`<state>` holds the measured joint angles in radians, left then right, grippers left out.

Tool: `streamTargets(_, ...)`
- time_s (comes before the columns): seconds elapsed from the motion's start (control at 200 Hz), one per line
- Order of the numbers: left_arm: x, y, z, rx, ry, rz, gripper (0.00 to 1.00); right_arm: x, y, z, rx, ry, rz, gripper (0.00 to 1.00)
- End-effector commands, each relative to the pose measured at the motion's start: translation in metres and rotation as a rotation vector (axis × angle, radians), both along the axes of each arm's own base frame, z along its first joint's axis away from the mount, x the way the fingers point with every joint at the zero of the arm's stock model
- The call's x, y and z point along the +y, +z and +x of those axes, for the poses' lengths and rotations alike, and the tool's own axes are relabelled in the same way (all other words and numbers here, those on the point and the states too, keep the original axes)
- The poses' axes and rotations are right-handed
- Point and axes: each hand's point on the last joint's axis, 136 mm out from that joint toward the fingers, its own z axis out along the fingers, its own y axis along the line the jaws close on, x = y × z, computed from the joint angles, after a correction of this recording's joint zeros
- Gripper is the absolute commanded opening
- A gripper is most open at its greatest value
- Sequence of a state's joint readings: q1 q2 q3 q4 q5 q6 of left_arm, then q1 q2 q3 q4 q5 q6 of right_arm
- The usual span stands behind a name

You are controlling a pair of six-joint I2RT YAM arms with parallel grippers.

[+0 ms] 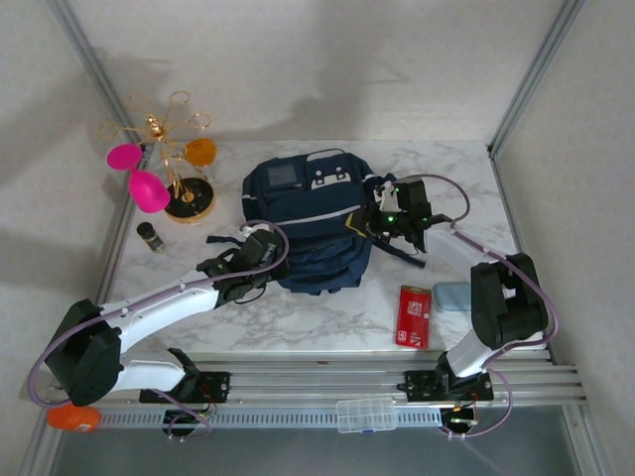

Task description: Pack books, pencil case, and school supplies into a backpack

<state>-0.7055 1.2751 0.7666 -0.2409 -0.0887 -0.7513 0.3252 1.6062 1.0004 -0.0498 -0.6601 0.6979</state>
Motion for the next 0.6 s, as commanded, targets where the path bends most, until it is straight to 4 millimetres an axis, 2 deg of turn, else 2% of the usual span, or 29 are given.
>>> streamTargets(0.0, 0.045, -0.009, -0.005, 0.018, 0.093, 0.143, 0.0, -0.021, 0.027, 0.034, -0.157, -0.089, -0.052, 0.04)
streamTargets(0.025, 0.035, -0.006, -0.005, 0.01, 0.058, 0.096, 0.0, -0.018, 0.028, 0.032, -0.155, -0.092, -0.044, 0.11)
streamTargets(0.06, 0.025, -0.002, -0.004, -0.008, 0.029, 0.044, 0.0, -0.015, 0.029, 0.029, -0.14, -0.107, -0.039, 0.27)
streamTargets(0.125, 0.015, 0.003, 0.0, -0.023, 0.013, -0.001, 0.0, -0.011, 0.026, 0.022, -0.1, -0.145, -0.048, 0.49)
streamTargets(0.17, 0.013, 0.004, 0.002, -0.026, 0.017, -0.008, 0.0, -0.009, 0.025, 0.014, -0.069, -0.178, -0.057, 0.6)
streamTargets(0.275, 0.006, 0.008, 0.006, -0.029, 0.01, -0.026, 0.0, -0.001, 0.017, -0.011, 0.01, -0.269, -0.079, 0.78)
streamTargets(0.34, 0.001, 0.009, 0.007, -0.038, 0.0, -0.036, 0.0, 0.011, 0.009, -0.029, 0.068, -0.301, -0.056, 0.85)
streamTargets(0.446, -0.004, 0.008, 0.009, -0.032, -0.006, -0.042, 0.0, 0.025, -0.004, -0.052, 0.169, -0.367, 0.006, 0.89)
streamTargets(0.506, -0.009, 0.008, 0.008, -0.032, -0.021, -0.049, 0.0, 0.038, -0.002, -0.059, 0.189, -0.389, 0.043, 0.9)
streamTargets(0.576, -0.013, 0.008, 0.008, -0.033, -0.031, -0.046, 0.0, 0.047, 0.002, -0.054, 0.188, -0.423, 0.053, 0.9)
streamTargets(0.596, -0.013, 0.008, 0.008, -0.033, -0.029, -0.046, 0.0, 0.055, 0.001, -0.059, 0.194, -0.417, 0.049, 0.9)
